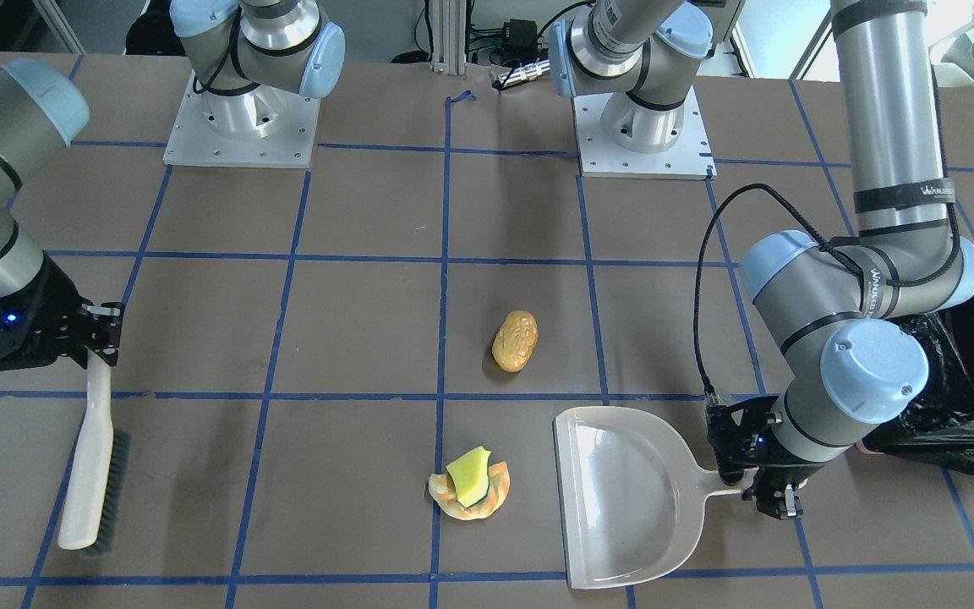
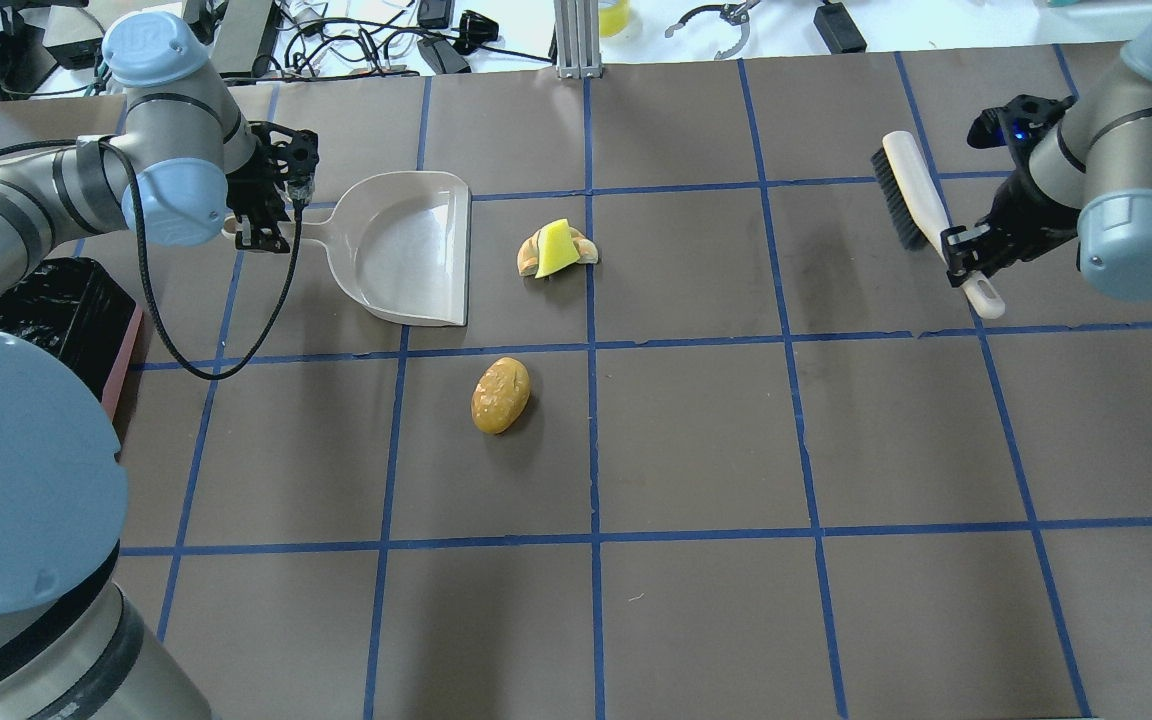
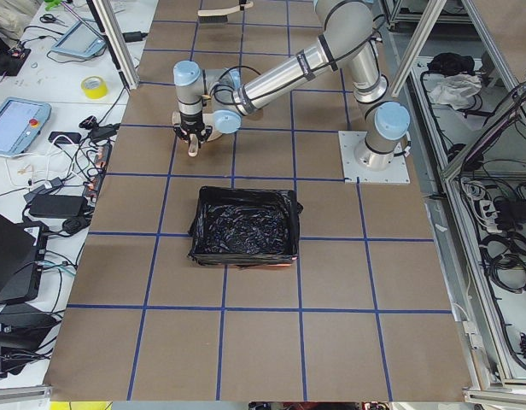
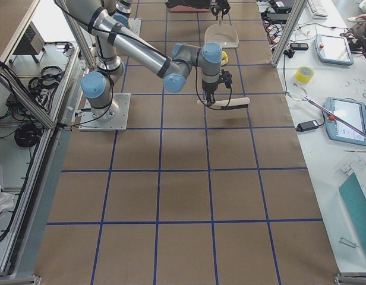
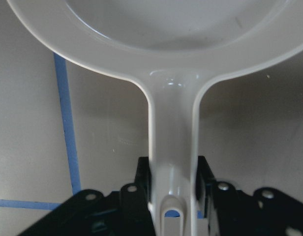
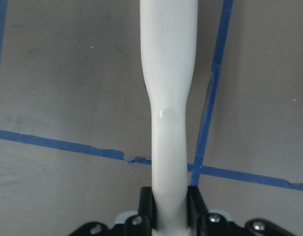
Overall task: Sweep and dump trash into bin
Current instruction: 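Sweep the sponge piece into the dustpan with the brush in the right gripper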
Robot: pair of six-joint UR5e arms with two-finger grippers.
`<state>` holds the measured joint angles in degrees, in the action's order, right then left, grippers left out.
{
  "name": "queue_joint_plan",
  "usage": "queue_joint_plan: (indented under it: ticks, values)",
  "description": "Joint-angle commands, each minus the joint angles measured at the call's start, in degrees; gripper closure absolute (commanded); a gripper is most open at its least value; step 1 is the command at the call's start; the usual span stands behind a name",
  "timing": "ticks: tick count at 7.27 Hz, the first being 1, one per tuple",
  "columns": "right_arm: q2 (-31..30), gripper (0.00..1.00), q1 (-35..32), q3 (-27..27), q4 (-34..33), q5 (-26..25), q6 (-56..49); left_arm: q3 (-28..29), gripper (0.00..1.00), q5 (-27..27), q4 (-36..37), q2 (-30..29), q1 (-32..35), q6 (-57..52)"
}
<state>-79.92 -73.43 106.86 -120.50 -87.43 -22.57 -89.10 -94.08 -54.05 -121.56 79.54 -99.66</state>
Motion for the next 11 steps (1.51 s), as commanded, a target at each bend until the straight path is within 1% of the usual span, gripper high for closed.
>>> queue_joint_plan:
  ticks: [1, 2, 3, 4, 5, 6, 7, 8, 9, 11]
  values:
    - [-2.16, 0.98, -11.15, -0.77, 2.72, 0.24, 17.75, 0.07, 1.0, -0.05, 0.0, 0.0, 0.0, -0.09]
    - [-2.08, 0.98, -17.3, -0.77, 2.73, 0.24, 27.14, 0.07, 1.0, -0.05, 0.0, -0.08, 0.0, -0.09]
    - [-0.95, 0.99, -21.71, -0.68, 2.03, 0.33, 32.19, -0.02, 1.0, -0.05, 0.0, 0.0, 0.0, -0.09]
    - [-0.07, 0.99, -24.01, -0.77, 1.94, 0.33, 37.81, -0.02, 1.0, 0.04, 0.0, 0.0, 0.0, -0.09]
    - [1.86, 0.99, -26.82, -0.77, -0.24, 0.33, 40.21, 0.07, 1.0, 0.04, 0.0, 0.09, 0.0, -0.09]
    - [4.4, 0.99, -29.9, -0.95, -3.92, 0.33, 41.89, -0.02, 1.0, 0.04, 0.0, 0.18, 0.0, -0.09]
    - [7.29, 0.99, -31.93, -3.12, -6.04, 0.33, 44.43, -0.02, 1.0, 0.04, 0.0, 0.18, 0.0, -0.09]
    - [9.59, 0.99, -33.51, -6.02, -5.63, 0.33, 46.72, -0.02, 1.0, 0.04, 0.0, 0.35, 0.0, -0.09]
    - [11.96, 1.0, -34.31, -6.39, -5.36, 0.24, 47.44, -0.02, 1.0, 0.04, 0.0, 0.44, 0.0, -0.09]
    - [12.68, 1.0, -35.63, -6.92, -6.23, 0.33, 47.62, -0.11, 1.0, 0.04, 0.0, 0.44, 0.0, -0.09]
